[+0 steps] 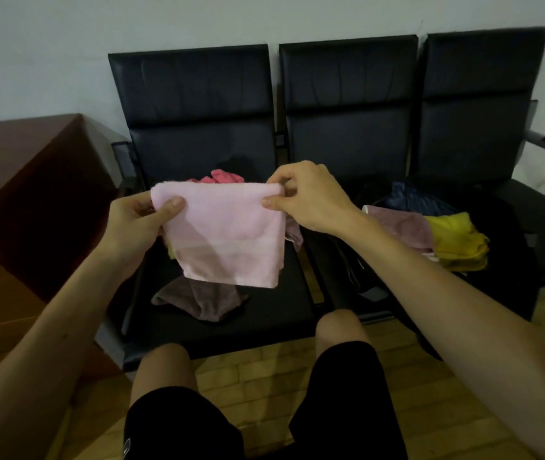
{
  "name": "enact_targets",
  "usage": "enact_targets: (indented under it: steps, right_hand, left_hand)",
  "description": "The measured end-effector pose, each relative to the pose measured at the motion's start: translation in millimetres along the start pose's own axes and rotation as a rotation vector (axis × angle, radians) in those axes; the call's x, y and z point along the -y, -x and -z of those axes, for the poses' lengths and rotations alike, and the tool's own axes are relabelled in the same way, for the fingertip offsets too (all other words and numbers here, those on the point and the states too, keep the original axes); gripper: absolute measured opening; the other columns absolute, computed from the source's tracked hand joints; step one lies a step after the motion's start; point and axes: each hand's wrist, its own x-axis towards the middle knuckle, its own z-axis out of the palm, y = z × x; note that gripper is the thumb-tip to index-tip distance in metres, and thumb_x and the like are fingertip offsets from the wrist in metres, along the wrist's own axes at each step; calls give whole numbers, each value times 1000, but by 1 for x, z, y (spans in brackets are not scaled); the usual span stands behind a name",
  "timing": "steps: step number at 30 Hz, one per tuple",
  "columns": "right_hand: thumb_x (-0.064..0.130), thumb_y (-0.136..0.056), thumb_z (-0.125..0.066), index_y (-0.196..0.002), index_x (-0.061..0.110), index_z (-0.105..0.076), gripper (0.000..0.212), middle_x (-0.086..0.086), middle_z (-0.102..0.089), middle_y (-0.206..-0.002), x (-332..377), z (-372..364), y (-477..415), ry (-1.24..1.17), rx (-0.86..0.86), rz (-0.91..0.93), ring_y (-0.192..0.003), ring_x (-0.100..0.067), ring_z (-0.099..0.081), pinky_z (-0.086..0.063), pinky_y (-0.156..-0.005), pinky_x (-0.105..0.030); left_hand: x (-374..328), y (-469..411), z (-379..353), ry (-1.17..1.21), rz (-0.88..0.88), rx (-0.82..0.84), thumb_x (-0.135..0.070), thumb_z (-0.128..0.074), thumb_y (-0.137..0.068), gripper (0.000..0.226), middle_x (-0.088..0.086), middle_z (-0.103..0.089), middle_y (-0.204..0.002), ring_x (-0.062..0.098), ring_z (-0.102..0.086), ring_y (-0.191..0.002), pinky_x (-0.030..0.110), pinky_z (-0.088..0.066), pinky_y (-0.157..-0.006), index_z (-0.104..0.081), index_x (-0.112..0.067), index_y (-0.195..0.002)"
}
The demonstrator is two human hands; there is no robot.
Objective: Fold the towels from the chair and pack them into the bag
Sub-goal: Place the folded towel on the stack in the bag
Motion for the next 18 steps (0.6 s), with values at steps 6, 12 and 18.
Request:
enact_targets:
  steps: [6, 12, 18]
  right_hand:
    - [29, -89, -70, -102, 20, -68, 16, 4, -67, -102, -18, 0, 9, -129, 0, -54, -94, -11, -63, -55, -87, -34]
    - [21, -94, -65, -97, 15, -64, 6, -3, -69, -98, -40, 0, 31, -509, 123, -203, -86, -12, -66, -54, -73, -27]
    - [40, -86, -70, -123, 12, -64, 46, -11, -68, -121, -67, 4, 61, -1050, 27, -343, -112, -25, -65, -53, -92, -36]
  left_hand:
    - [5, 3, -7, -125, -120, -78, -34, -71, -84, 30, 1, -61, -127, 19, -61, -110, 30, -54, -83, -70, -18, -110]
    - [-7, 22, -28, -187, -262, -38, -33, -63, -96, 11, -13, -66, -106, 9, -65, -95, 35, -56, -79, -61, -42, -103]
    - [-27, 42, -61, -263, -400, 1, -30, -58, -99, 15, -14, -59, -95, -11, -59, -81, 17, -44, -65, -50, -42, -95]
